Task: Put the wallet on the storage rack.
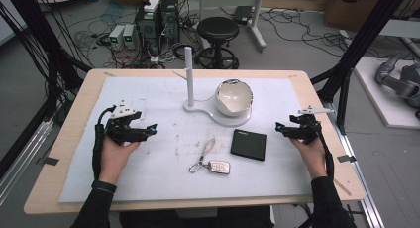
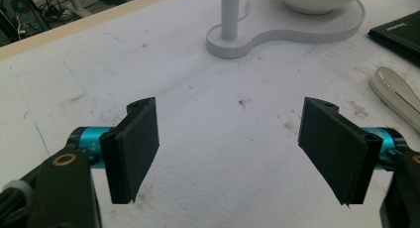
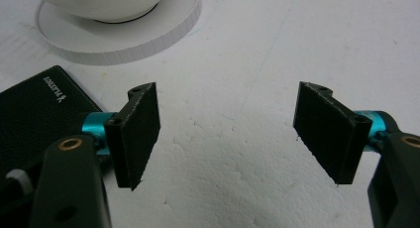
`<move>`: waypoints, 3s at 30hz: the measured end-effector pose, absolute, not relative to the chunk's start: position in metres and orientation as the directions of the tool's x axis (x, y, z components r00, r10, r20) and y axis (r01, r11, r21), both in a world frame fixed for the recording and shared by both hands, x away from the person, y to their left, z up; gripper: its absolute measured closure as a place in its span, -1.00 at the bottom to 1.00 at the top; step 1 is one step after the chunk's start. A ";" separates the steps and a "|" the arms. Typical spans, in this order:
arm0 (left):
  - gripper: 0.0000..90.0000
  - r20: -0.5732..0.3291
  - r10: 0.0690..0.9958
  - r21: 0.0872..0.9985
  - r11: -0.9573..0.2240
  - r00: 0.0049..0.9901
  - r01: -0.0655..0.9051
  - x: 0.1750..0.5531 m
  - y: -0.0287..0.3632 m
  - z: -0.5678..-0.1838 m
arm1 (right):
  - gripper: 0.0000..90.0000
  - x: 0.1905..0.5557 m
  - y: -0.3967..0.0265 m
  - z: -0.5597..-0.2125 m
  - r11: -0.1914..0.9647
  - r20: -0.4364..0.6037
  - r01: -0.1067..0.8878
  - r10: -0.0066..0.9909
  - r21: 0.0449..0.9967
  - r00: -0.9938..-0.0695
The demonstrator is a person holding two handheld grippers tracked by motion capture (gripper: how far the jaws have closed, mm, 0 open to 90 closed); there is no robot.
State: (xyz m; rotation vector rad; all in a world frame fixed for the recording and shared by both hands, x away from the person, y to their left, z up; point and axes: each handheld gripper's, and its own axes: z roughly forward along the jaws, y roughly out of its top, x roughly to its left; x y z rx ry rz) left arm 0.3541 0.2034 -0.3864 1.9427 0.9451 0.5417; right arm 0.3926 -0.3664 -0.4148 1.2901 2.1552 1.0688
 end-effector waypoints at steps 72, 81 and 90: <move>-0.45 -0.066 0.771 0.878 -0.258 0.634 0.404 0.347 0.183 -0.380 | 0.29 0.365 -0.317 -0.439 0.034 0.409 0.811 0.851 0.584 -0.330; -0.45 -0.062 0.765 0.874 -0.269 0.641 0.406 0.346 0.179 -0.381 | 0.59 0.367 -0.314 -0.442 0.033 0.423 0.800 0.835 0.599 -0.351; -0.45 -0.058 0.764 0.873 -0.273 0.642 0.404 0.346 0.180 -0.380 | 0.89 0.363 -0.312 -0.426 0.052 0.431 0.742 0.786 0.668 -0.444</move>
